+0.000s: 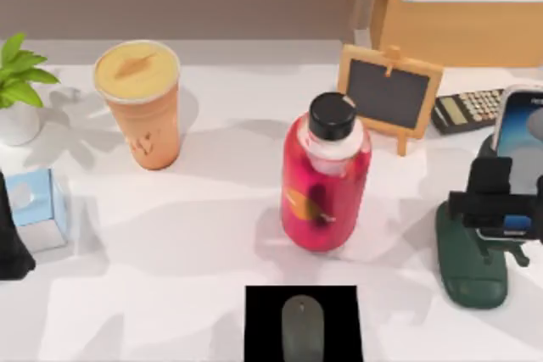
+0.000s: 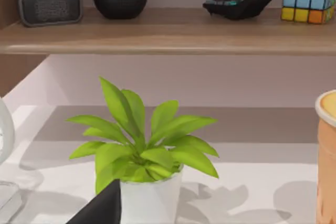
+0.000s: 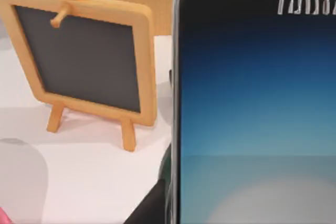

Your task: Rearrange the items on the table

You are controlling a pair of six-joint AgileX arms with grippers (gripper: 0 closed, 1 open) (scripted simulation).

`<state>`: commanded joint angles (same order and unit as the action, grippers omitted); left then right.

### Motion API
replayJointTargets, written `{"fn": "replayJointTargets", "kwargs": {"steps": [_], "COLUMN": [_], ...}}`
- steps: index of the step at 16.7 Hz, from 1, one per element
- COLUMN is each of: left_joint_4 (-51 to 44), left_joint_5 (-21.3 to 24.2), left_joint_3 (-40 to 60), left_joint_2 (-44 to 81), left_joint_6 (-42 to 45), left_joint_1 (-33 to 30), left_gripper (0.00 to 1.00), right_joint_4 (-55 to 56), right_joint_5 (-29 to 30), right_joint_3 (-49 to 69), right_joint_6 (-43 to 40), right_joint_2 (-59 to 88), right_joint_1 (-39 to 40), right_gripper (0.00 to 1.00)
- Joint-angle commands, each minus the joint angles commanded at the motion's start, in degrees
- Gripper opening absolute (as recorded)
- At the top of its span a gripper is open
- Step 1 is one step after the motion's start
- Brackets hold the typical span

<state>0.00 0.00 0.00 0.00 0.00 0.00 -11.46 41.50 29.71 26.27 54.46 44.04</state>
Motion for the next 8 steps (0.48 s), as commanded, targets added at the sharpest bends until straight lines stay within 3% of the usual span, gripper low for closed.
{"fn": "replayJointTargets", "kwargs": {"steps": [2,8], "left_joint_4": [0.00,0.00], "left_joint_5": [0.00,0.00], "left_joint_3": [0.00,0.00], "left_joint_2": [0.00,0.00], "left_joint_6": [0.00,0.00], "left_joint_1": [0.00,0.00], "left_gripper": [1.00,1.00], "right_joint_4": [0.00,0.00], "right_joint_5": [0.00,0.00], "right_joint_3": [0.00,0.00], "right_joint_6": [0.00,0.00], "right_joint_2": [0.00,0.00], "right_joint_1": [0.00,0.00], "right_gripper": [0.98,1.00]}}
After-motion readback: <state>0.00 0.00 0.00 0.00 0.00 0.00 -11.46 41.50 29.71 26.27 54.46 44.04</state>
